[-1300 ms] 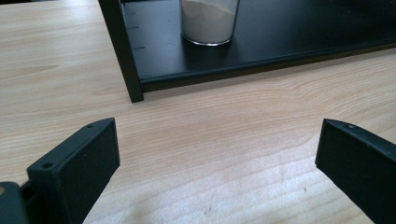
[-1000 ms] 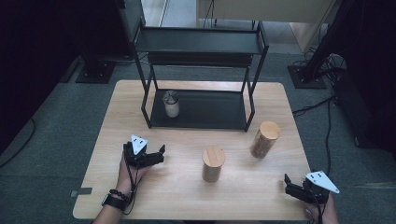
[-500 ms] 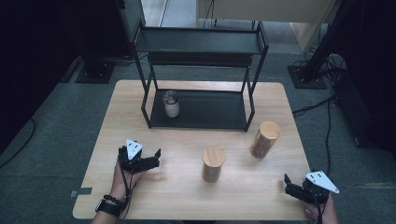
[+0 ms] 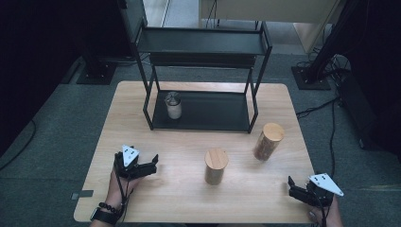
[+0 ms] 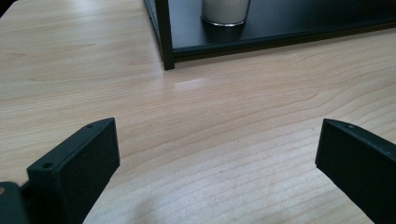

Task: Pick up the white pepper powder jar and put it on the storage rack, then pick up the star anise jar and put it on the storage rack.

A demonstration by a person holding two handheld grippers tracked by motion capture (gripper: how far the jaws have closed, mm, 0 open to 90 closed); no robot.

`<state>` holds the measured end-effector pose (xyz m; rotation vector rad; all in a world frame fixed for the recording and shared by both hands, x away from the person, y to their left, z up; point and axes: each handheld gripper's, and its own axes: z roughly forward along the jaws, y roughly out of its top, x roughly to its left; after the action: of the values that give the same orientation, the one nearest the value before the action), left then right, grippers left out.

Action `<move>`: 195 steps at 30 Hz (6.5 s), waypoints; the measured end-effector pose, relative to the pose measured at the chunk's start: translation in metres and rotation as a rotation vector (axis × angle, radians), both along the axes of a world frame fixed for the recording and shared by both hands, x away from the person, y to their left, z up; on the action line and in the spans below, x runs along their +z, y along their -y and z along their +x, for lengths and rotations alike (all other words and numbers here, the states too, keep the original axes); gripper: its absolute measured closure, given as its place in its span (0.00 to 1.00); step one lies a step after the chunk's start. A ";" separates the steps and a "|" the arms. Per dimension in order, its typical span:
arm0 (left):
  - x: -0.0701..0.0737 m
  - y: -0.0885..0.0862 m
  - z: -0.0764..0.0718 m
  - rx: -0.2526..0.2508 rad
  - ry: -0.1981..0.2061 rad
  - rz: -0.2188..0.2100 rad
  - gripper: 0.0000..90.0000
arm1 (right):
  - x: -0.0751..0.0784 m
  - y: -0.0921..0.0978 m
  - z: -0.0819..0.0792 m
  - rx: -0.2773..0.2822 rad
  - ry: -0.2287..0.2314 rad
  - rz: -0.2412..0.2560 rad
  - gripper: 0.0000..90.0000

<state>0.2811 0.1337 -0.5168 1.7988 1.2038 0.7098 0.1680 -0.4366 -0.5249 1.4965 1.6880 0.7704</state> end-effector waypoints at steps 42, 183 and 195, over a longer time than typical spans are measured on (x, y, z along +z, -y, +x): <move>0.000 -0.045 -0.027 0.048 -0.003 0.006 0.00 | 0.000 0.000 0.000 -0.006 0.000 0.001 0.00; 0.000 -0.109 -0.053 0.087 -0.058 -0.076 0.00 | 0.018 -0.178 0.014 0.255 -0.007 0.053 0.00; 0.000 -0.109 -0.053 0.086 -0.057 -0.077 0.00 | 0.016 -0.195 0.014 0.318 -0.028 0.061 0.00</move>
<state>0.2276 0.2428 -0.5163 1.7218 1.3357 0.6556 0.1821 -0.2413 -0.5090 1.2979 1.9670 0.9783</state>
